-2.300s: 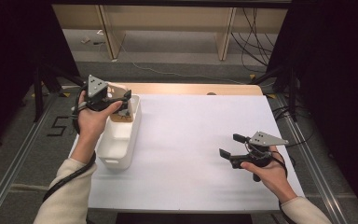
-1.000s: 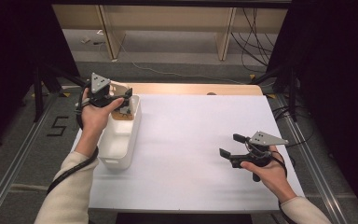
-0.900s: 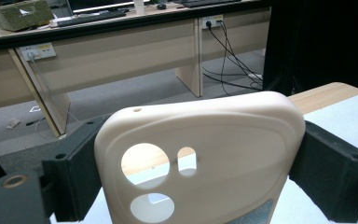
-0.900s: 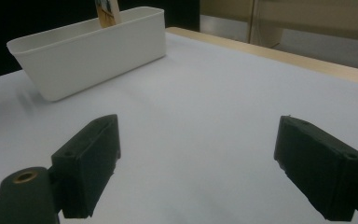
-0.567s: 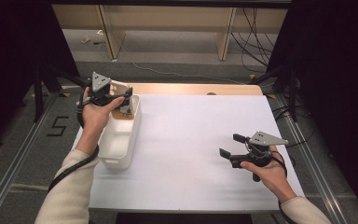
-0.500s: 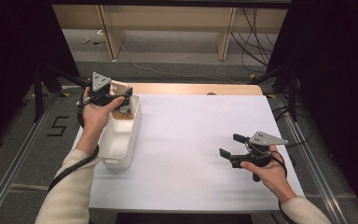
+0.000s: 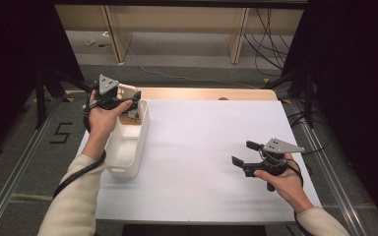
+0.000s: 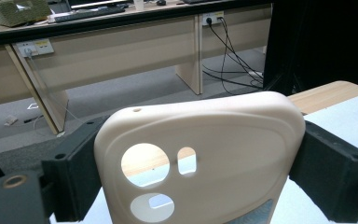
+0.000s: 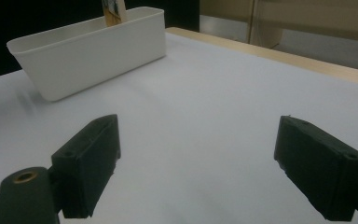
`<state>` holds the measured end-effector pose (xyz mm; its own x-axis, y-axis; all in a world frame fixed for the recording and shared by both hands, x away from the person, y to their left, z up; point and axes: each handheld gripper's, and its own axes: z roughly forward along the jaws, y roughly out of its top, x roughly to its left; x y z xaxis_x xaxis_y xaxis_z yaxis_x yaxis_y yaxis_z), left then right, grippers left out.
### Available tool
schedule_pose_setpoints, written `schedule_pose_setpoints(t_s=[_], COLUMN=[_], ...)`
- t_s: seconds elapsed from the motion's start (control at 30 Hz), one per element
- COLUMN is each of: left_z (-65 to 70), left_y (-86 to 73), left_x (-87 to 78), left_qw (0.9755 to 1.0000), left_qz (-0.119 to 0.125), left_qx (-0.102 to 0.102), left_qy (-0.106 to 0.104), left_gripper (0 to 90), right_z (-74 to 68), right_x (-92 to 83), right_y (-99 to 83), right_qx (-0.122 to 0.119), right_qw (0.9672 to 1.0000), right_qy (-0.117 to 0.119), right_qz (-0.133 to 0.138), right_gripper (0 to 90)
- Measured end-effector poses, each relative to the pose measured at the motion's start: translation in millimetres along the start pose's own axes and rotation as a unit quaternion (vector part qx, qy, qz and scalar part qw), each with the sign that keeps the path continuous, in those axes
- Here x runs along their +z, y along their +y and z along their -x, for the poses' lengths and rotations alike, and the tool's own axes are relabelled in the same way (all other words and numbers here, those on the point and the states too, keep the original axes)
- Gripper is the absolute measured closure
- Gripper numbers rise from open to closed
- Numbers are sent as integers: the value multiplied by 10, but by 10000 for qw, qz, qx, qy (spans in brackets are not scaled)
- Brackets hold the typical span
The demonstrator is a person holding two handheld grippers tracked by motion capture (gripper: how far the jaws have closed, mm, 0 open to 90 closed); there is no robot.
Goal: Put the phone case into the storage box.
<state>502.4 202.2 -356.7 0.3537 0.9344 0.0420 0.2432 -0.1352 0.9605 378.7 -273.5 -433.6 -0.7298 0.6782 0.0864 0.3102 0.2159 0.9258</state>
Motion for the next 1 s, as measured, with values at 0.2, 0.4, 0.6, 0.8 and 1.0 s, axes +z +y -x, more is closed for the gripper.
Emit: schedule_pose_setpoints(t_s=[0.2,0.4,0.6,0.8,1.0], left_z=[-15,-24,-42,-49,-58], left_y=[11,4,8,10,24], left_x=[32,73,105,125,149], left_qw=[10000,10000,10000,10000,10000], left_qz=[-8,-39,-55,-70,-72], left_qx=[6,-18,-7,-6,5], left_qy=[2,7,15,23,23], left_gripper=[112,112,111,112,112], right_z=[1,4,4,6,7], right_x=[1,1,2,0,0], right_y=[0,-1,-2,-2,-2], right_qx=[-5,-4,-13,-15,-10], right_qw=[10000,10000,10000,10000,10000], right_qy=[3,6,17,17,16], right_qz=[-6,4,0,-5,2], right_gripper=[153,153,153,153,153])
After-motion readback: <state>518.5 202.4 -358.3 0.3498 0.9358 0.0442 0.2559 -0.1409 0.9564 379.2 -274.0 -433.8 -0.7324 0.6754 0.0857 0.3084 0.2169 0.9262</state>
